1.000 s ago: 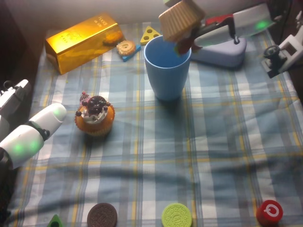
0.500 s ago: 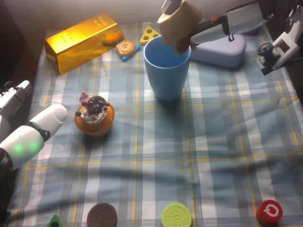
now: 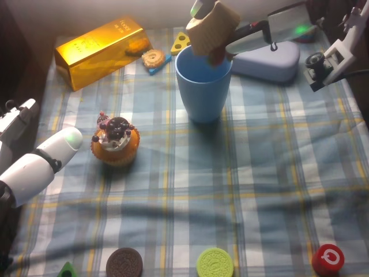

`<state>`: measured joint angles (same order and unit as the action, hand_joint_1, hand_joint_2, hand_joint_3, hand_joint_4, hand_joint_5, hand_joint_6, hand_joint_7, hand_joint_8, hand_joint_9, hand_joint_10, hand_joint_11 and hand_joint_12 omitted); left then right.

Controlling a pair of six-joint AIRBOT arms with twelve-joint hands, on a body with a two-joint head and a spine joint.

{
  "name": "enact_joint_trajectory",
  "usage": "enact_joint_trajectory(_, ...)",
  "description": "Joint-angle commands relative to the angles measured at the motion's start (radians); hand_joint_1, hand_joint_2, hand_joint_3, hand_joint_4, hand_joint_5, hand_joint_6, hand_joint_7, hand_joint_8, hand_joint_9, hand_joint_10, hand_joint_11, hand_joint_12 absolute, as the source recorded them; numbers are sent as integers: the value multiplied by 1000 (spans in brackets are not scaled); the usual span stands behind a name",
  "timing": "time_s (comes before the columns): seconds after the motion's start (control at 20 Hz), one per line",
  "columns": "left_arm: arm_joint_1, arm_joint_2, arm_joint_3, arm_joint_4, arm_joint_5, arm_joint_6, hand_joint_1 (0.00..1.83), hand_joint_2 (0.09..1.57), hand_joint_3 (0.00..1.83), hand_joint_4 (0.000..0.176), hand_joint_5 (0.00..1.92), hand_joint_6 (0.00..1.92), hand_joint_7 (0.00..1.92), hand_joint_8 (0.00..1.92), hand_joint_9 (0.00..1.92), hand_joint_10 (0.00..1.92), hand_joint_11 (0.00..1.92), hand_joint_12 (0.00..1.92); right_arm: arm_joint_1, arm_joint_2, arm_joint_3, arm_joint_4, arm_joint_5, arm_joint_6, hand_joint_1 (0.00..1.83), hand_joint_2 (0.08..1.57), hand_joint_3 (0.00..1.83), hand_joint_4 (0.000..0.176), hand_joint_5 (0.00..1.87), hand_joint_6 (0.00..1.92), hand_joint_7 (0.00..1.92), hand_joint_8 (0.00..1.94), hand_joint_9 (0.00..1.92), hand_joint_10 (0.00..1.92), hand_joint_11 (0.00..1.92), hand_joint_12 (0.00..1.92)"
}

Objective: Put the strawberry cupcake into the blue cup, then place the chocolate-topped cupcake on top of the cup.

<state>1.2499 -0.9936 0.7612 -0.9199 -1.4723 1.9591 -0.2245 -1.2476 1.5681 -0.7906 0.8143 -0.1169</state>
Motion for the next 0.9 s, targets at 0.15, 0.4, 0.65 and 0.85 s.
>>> enact_joint_trajectory(0.15,-6,8,0,44,-106,-5,0,977,0,101,251,2,221,4,173,9,13,5,20,4,4,69,82,4,976,986,0,0,872,1,778,4,681,8,227,991)
enact_joint_trajectory(0.4,-5,7,0,43,-107,-5,0,981,2,80,254,3,220,1,169,3,3,1,20,-4,4,70,82,5,939,967,0,0,826,0,656,0,556,0,124,1132)
enact_joint_trajectory(0.65,-4,9,-1,43,-107,-5,0,980,2,78,246,5,216,3,165,6,18,8,20,-4,4,65,82,7,968,949,0,0,690,0,636,7,516,6,75,1128)
enact_joint_trajectory(0.85,-4,8,-1,43,-106,-5,0,962,0,78,255,6,214,1,173,8,16,7,20,-4,4,60,79,11,931,938,0,0,679,2,627,0,511,0,100,1088)
